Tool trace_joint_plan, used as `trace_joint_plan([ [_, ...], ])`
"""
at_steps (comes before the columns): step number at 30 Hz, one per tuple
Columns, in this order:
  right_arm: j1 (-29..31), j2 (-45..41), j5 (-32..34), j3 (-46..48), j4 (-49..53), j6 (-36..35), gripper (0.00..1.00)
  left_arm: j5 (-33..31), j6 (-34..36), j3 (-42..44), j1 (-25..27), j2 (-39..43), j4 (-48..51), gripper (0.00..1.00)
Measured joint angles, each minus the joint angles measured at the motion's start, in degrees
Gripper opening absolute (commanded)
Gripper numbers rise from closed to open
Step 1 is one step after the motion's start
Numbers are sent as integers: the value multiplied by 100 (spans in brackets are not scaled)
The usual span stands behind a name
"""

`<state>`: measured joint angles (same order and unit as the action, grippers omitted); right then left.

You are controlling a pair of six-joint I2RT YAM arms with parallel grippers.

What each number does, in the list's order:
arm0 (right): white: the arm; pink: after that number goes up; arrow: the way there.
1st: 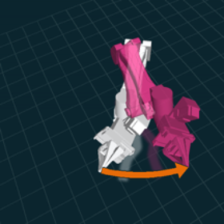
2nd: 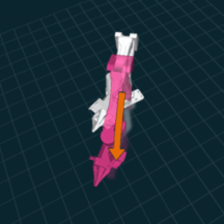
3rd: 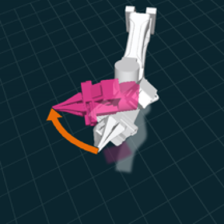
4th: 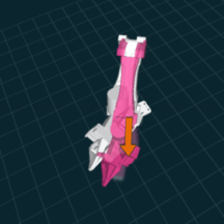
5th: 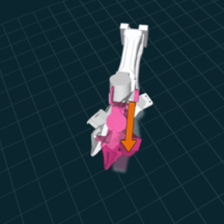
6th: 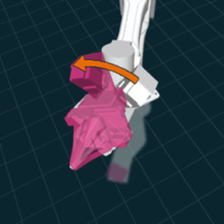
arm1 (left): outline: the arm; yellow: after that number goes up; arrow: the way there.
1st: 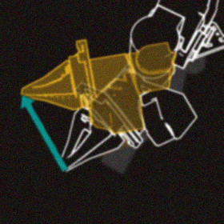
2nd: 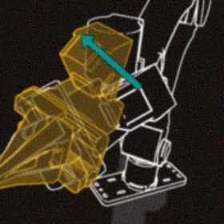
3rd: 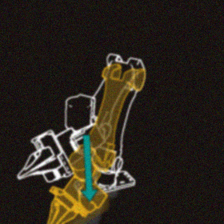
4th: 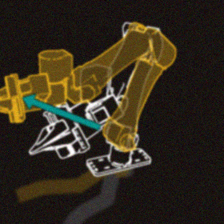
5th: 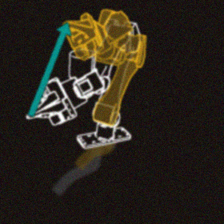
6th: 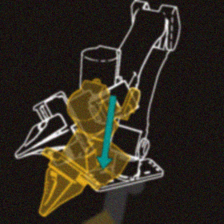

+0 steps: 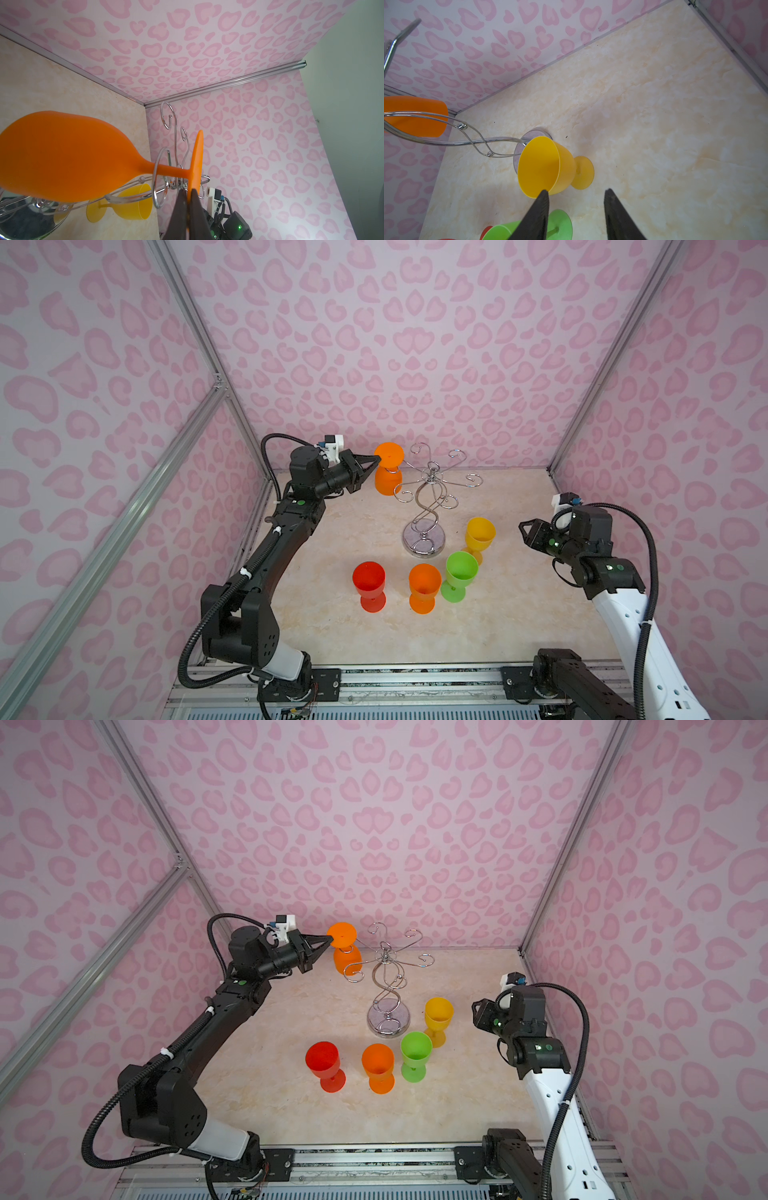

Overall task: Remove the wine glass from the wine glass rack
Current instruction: 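Lift the orange glass off the rack hook with the left gripper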

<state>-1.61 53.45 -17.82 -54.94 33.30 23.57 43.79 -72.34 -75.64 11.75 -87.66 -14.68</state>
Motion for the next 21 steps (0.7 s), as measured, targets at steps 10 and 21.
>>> trace_joint_plan([
  [10, 0, 55, -44, -26, -66, 24, 44, 33, 0, -293, 205, -262, 90, 2],
  [21, 0, 48, -87, 9, -90, 28, 44, 76, 0, -212, 442, -208, 125, 2],
])
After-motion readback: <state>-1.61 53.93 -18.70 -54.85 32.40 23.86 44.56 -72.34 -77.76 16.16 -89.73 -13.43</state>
